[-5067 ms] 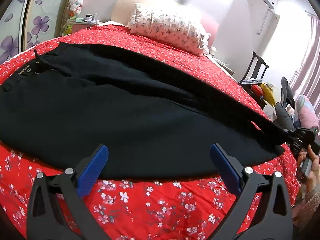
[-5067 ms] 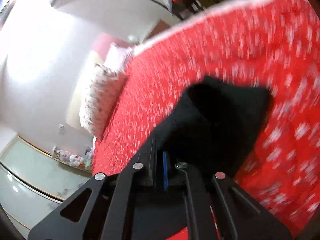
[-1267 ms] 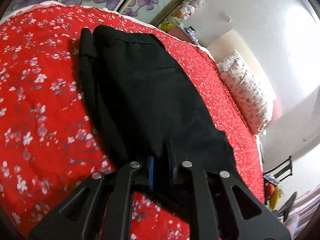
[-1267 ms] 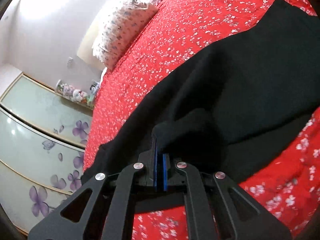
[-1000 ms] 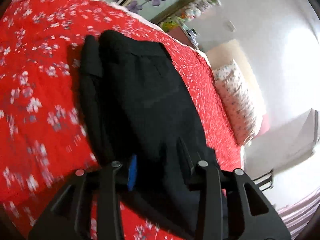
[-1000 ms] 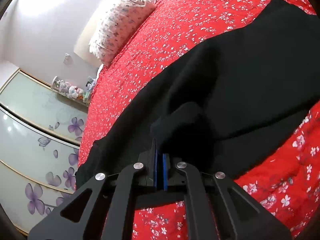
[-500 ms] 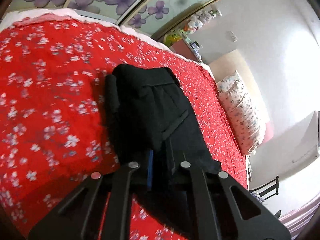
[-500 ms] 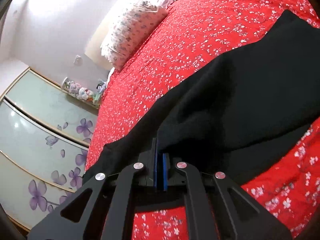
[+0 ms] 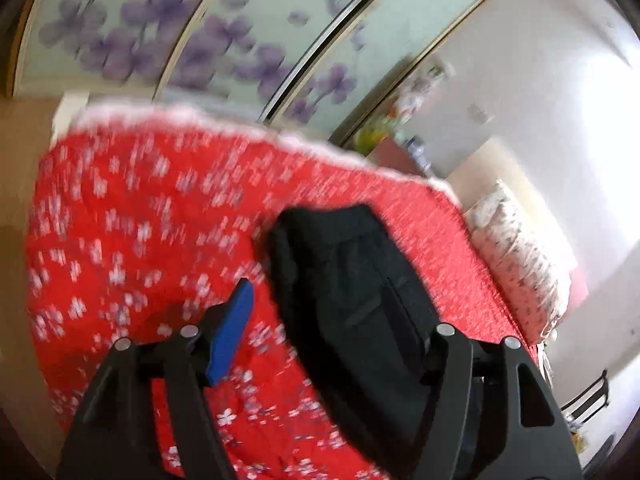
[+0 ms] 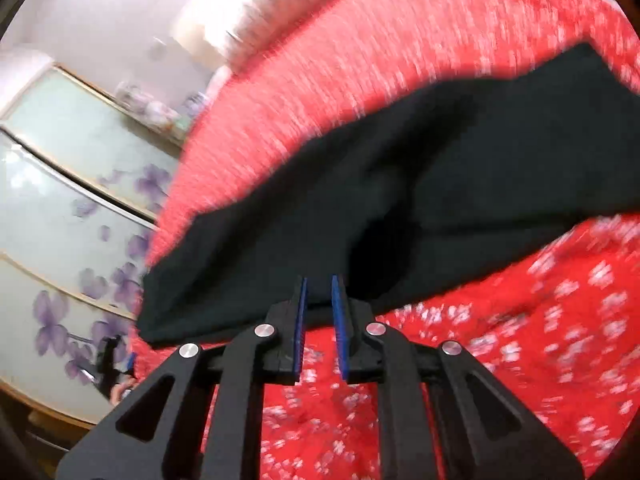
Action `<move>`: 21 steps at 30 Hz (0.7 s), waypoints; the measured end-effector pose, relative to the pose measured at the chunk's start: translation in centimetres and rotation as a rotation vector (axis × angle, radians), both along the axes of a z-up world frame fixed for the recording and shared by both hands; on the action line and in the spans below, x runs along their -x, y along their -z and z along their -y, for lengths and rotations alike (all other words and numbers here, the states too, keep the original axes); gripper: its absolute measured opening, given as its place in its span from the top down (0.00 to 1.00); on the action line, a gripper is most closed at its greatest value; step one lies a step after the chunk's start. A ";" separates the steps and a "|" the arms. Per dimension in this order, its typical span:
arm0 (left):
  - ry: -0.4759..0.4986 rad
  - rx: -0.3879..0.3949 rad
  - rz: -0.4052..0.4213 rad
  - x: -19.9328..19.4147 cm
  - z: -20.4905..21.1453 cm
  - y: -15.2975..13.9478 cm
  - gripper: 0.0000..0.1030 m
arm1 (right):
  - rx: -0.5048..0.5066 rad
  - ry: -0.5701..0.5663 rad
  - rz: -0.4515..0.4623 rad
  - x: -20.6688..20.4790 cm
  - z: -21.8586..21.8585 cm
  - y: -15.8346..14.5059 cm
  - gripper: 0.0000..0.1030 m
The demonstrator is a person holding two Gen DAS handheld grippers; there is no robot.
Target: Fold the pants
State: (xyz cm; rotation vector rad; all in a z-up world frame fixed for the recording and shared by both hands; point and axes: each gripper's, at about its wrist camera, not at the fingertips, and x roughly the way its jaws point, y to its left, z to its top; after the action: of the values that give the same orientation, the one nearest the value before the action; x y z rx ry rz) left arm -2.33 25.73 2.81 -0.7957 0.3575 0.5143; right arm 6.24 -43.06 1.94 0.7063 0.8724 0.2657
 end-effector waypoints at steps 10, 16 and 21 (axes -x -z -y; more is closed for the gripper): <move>0.452 -0.187 0.060 -4.0 10.5 -2.3 0.15 | 0.197 0.576 0.019 4.7 15.6 0.1 0.55; 0.593 -0.217 0.008 -5.6 15.3 -1.3 0.13 | 0.220 0.501 -0.127 3.2 15.8 2.9 0.61; 0.617 -0.230 -0.014 -6.0 16.4 -0.5 0.10 | 0.349 0.431 -0.168 3.3 13.1 3.3 0.80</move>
State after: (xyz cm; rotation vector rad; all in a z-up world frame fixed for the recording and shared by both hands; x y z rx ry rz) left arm 3.68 9.34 3.27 -0.4247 0.5209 -0.0200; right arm 2.95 -56.18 -1.32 0.5762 0.8739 -0.3285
